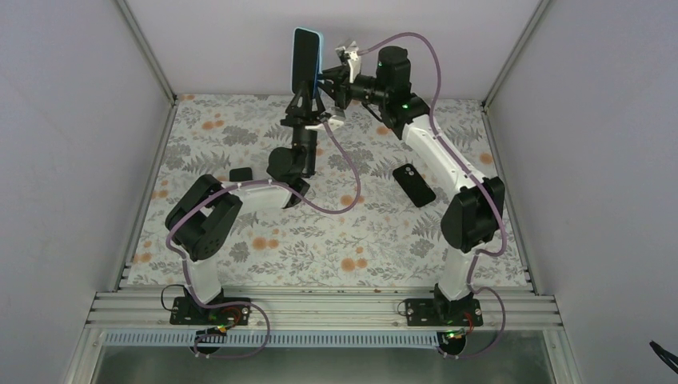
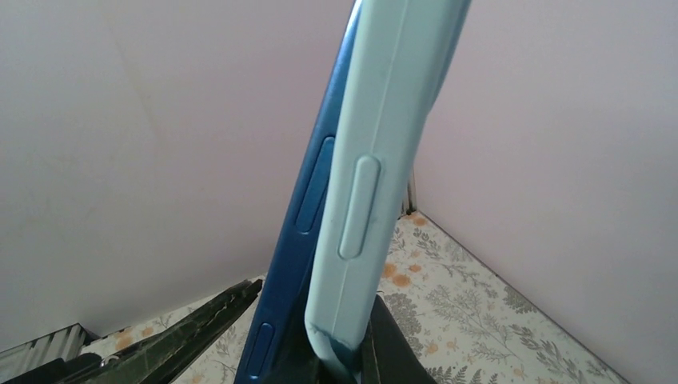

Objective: Take the phone out of the phone case
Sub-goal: Remove the phone case from the phone.

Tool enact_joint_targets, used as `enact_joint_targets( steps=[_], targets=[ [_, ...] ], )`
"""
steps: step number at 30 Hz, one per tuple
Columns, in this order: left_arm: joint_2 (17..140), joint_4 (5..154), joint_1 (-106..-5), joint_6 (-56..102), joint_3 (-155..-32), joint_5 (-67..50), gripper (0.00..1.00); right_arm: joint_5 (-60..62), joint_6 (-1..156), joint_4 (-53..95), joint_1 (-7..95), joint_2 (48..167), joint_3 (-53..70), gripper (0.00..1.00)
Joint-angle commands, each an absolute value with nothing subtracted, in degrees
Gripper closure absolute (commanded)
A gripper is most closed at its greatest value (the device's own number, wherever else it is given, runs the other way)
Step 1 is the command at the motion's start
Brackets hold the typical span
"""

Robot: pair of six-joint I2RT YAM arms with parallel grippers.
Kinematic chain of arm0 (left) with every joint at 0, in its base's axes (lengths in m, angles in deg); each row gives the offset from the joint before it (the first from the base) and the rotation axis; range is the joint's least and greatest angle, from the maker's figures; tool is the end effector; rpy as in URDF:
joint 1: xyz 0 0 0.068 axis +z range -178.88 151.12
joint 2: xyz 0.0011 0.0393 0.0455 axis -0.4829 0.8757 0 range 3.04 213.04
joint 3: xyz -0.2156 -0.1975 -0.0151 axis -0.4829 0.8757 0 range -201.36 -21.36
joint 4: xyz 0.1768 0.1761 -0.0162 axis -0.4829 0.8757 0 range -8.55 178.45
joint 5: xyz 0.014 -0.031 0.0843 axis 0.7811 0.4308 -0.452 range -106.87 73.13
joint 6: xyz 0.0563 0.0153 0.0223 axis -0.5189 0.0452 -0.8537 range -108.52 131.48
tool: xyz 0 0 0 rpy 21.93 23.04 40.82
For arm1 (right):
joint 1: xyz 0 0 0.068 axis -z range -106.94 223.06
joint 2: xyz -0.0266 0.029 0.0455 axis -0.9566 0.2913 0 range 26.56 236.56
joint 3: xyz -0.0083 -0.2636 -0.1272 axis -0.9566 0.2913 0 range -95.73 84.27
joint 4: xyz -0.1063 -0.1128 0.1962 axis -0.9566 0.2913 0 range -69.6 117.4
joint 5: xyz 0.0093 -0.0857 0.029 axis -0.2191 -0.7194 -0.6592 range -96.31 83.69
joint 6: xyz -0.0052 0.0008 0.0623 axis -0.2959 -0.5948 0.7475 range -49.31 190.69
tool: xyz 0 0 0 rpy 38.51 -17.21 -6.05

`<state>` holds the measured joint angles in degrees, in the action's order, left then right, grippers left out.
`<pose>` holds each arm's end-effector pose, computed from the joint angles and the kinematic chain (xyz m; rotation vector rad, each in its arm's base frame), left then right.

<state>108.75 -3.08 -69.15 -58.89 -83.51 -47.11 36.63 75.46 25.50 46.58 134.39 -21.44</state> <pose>0.3160 -0.2364 0.3460 0.4140 0.9008 0.7081 0.3884 0.2298 0.4221 -0.8856 1.5356 1.0319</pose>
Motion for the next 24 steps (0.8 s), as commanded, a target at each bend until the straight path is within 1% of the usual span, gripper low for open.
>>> enact_joint_targets(
  steps=[1,7,11,14,16,19,24],
  targets=[
    [106.98,-23.42,-64.83,-60.91,-88.68,-51.75,0.67,51.26,71.74,34.57,46.15,132.51,-17.48,0.97],
    [106.82,-23.36,-63.95,-60.81,-86.99,-52.20,0.76,55.21,69.81,37.06,46.27,130.13,-18.02,0.97],
    [106.89,-23.37,-63.94,-61.16,-87.70,-52.65,0.86,56.73,67.16,41.01,46.26,129.71,-19.34,0.97],
    [106.48,-23.08,-64.18,-60.65,-88.11,-52.98,0.96,55.86,65.14,42.74,46.31,128.88,-19.18,0.97],
    [105.32,-22.07,-64.78,-59.41,-87.59,-52.99,0.98,53.79,63.85,43.70,46.27,128.51,-19.11,0.97],
    [102.05,-17.79,-65.53,-55.04,-85.58,-52.69,0.98,46.77,63.28,44.04,46.35,128.27,-19.04,0.97],
    [94.46,-2.82,-66.22,-44.53,-82.34,-51.67,0.98,32.99,62.08,45.95,46.67,128.39,-20.39,0.97]
  ],
)
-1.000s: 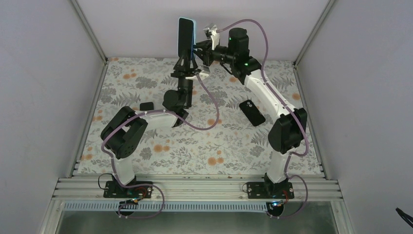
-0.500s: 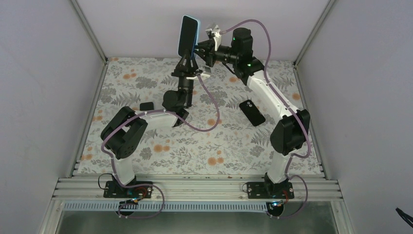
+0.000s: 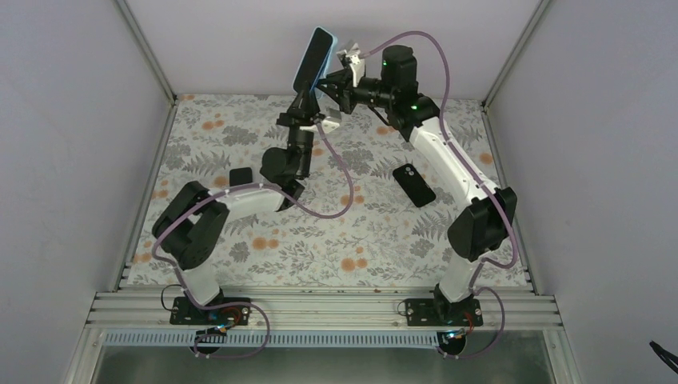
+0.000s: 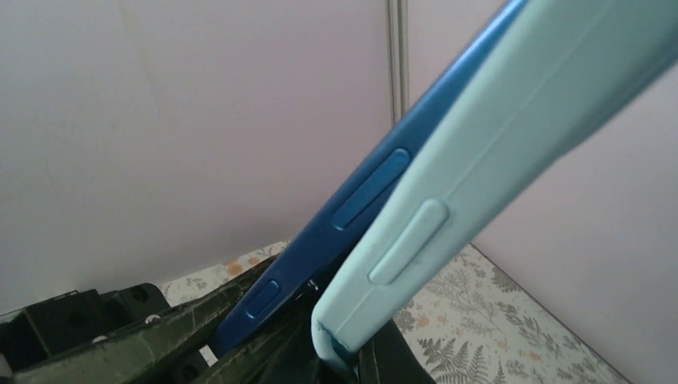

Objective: Take the phone out of the phone case
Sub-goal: Remove the phone case from the phone.

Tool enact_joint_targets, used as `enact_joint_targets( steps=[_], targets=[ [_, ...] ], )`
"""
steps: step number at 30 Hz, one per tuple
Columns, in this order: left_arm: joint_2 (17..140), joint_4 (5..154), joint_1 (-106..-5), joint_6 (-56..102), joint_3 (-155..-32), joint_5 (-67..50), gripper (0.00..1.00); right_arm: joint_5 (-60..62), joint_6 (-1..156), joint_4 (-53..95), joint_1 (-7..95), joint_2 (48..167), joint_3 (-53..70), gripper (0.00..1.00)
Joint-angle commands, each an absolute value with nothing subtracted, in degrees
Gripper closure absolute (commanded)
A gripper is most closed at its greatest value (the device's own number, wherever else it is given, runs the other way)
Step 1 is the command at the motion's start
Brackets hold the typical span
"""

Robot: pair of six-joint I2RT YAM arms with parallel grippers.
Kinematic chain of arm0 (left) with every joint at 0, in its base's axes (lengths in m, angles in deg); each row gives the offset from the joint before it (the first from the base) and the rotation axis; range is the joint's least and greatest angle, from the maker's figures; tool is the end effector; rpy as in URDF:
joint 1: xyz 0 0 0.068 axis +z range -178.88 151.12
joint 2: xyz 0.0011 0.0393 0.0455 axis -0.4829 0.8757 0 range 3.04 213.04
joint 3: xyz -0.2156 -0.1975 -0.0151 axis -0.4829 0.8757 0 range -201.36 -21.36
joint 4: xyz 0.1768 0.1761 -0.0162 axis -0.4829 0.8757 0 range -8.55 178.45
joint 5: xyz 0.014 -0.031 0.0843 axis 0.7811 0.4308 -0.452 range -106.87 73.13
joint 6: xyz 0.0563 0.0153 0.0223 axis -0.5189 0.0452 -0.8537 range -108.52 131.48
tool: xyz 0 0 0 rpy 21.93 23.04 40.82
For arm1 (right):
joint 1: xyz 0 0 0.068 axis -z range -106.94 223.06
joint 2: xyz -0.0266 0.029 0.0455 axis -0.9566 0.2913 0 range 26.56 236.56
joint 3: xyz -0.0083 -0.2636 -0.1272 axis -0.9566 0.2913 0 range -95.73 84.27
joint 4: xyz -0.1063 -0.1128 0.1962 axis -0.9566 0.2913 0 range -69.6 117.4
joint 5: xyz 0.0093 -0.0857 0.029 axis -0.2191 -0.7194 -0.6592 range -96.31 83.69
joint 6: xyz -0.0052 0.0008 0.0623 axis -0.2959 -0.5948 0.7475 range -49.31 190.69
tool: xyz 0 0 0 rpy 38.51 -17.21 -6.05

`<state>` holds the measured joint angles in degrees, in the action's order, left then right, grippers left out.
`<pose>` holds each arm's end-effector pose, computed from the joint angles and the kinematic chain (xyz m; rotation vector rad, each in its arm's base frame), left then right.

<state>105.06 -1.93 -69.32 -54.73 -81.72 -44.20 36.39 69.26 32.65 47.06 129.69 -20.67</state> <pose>0.3031 -0.2297 0.3593 0.4013 0.8664 0.6164 0.3658 0.2144 0.4382 -0.9483 1.5329 0.9582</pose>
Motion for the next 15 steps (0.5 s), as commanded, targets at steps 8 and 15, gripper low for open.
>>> enact_joint_targets(
  steps=[8,15],
  targets=[
    [82.58,23.91,-65.66,-37.91,-77.73,-43.98,0.98,6.64,51.21,54.50,47.69,128.48,-21.90,0.97],
    [79.81,14.10,-61.95,-56.63,-67.60,-43.85,0.98,9.50,46.14,60.17,50.11,125.23,-15.37,0.97]
  ],
)
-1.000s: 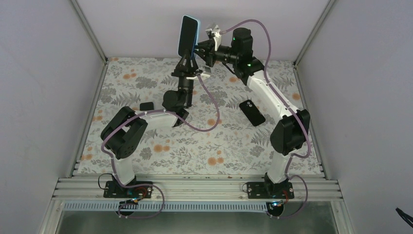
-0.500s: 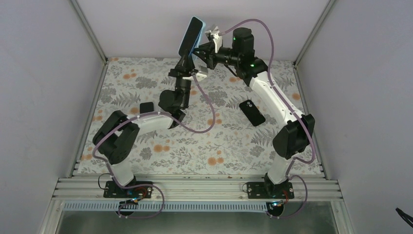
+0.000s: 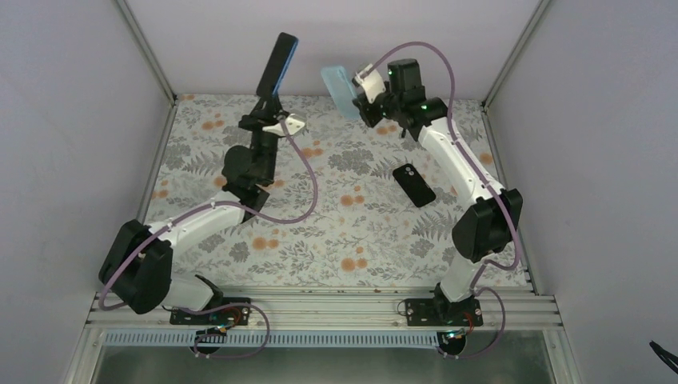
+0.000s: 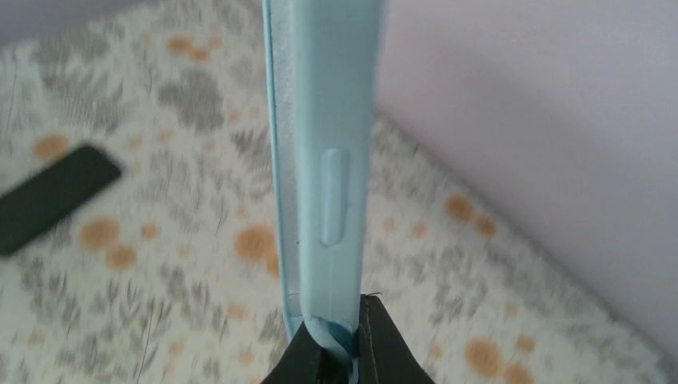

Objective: Take the phone out of the phone case
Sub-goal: Remove the phone case from the phone, then place the phone case at the center of the board, then place the phone at the center of the board.

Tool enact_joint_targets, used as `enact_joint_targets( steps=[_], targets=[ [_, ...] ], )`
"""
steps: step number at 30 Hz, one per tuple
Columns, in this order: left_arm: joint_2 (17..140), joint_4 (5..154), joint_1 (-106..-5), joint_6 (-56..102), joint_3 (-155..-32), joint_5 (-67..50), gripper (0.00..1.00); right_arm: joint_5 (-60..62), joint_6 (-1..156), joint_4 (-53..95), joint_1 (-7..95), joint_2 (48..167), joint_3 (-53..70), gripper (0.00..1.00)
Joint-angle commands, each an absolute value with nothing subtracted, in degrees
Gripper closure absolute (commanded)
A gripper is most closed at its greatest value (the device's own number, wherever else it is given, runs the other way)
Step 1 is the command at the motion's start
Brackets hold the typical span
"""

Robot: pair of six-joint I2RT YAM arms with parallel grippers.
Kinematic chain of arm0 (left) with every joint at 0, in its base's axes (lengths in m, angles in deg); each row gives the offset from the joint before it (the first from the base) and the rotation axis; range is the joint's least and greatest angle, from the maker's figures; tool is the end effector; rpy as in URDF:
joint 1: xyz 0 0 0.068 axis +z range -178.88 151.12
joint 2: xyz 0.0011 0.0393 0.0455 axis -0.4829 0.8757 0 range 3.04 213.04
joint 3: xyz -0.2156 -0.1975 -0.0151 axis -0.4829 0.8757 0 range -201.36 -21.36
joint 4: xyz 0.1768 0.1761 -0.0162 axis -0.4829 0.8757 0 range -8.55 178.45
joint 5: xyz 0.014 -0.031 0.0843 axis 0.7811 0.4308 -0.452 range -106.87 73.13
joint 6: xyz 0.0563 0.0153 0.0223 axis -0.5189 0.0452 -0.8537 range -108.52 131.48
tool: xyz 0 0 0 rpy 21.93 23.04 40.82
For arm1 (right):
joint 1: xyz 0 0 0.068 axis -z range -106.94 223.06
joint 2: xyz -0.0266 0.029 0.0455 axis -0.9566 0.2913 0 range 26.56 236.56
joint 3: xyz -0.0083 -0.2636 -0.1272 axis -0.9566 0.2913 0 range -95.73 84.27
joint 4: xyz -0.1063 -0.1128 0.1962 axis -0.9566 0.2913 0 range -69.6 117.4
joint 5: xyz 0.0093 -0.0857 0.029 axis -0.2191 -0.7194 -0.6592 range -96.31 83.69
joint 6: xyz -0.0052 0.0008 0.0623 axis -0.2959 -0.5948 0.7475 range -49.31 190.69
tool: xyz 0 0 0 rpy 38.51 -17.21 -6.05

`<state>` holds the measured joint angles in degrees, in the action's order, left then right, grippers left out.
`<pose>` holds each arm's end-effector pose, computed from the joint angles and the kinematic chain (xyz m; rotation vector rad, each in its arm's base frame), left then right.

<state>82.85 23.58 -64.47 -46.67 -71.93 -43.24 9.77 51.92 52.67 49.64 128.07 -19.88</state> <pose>0.2598 -0.1600 0.3881 0.4906 1.0363 0.5965 0.3717 0.1754 0.4038 -0.9066 1.8761 0.3420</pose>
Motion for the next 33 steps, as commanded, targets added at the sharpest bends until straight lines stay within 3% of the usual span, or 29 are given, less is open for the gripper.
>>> enact_joint_targets(
  steps=[1,11,19,26,33],
  targets=[
    [79.46,13.23,-61.04,-58.37,-66.32,-44.28,0.98,11.23,45.62,61.07,50.39,124.80,-13.92,0.96],
    [78.09,7.48,-46.86,-72.36,-50.87,-42.15,0.98,27.87,42.11,71.02,52.52,132.95,-7.30,0.96],
    [77.49,26.08,-32.24,-71.54,-47.07,-36.82,0.98,26.39,43.04,73.30,52.73,139.98,-10.29,0.96],
    [86.62,22.90,-22.12,-75.95,-44.26,-32.20,0.98,26.04,42.30,75.31,52.76,141.43,-12.90,0.96],
    [97.74,14.78,-19.96,-78.23,-41.61,-31.19,0.98,25.49,41.98,77.83,52.84,142.89,-16.94,0.96]
  ],
)
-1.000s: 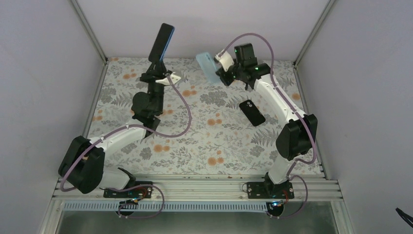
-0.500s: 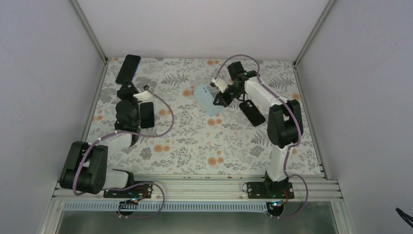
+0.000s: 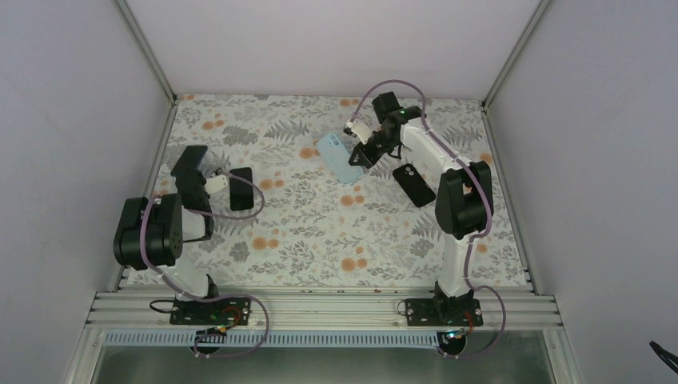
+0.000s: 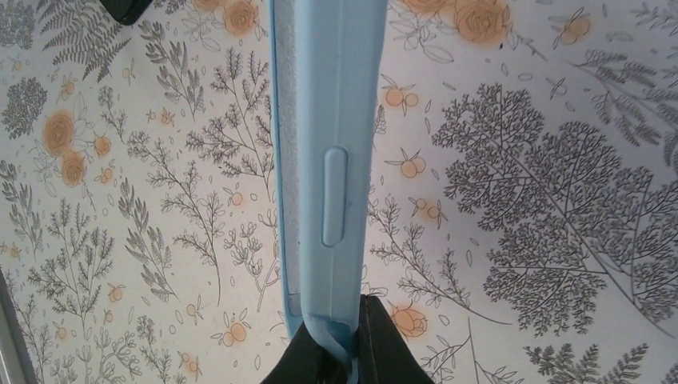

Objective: Take the phone out of the phone case
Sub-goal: Place the phone at the center of the board.

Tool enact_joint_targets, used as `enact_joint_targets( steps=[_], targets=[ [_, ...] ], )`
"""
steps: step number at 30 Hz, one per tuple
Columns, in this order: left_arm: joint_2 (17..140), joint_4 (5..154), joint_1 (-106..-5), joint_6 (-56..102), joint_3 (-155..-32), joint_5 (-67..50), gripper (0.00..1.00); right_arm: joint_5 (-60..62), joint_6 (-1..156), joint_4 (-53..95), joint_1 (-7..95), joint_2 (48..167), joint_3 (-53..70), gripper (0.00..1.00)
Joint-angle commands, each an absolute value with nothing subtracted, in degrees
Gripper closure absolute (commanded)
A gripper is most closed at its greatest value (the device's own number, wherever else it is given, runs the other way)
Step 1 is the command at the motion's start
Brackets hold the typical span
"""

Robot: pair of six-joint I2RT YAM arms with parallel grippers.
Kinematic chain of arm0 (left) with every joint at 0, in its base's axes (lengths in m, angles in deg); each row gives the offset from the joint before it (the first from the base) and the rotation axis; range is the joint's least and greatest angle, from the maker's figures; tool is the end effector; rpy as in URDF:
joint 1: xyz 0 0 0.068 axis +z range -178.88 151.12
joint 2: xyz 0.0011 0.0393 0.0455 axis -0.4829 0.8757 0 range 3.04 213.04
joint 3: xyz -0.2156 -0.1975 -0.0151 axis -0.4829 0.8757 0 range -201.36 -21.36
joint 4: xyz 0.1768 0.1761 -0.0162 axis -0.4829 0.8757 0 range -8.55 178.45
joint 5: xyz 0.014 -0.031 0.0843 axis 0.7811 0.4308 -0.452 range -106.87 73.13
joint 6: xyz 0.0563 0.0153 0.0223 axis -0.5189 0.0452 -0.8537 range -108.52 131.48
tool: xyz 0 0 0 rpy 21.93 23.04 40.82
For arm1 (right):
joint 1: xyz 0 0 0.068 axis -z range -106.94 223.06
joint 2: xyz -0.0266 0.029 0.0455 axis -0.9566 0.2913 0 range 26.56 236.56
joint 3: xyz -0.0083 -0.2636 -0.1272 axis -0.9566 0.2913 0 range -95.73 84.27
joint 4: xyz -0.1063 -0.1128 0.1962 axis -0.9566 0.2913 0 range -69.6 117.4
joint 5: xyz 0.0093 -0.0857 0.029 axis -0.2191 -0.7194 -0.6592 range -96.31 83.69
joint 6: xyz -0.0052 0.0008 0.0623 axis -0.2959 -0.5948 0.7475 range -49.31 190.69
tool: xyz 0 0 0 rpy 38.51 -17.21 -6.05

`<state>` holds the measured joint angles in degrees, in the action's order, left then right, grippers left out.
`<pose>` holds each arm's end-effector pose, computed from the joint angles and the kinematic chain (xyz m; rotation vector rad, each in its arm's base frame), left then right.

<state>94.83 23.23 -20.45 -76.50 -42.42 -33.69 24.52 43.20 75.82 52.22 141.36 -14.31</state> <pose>0.2739 0.0545 0.1721 1.1085 1.7061 1.4077 0.3800 0.1708 0.2553 -1.2178 2.4193 0.7193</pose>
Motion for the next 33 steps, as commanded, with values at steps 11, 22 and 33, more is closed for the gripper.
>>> enact_joint_targets(
  steps=[11,22,33],
  targets=[
    [104.86,15.17,-20.00,-79.41,-38.81,-30.19,0.76,23.79,41.90,81.67,53.54,147.91,-18.03,0.96],
    [95.00,44.88,-20.00,-75.27,-42.42,-27.14,0.18,14.77,42.46,82.87,54.77,150.36,-18.19,0.85],
    [79.95,96.85,-19.82,-71.56,-55.02,-14.08,0.00,-4.08,41.35,83.24,54.87,143.61,-12.55,0.01]
  ],
)
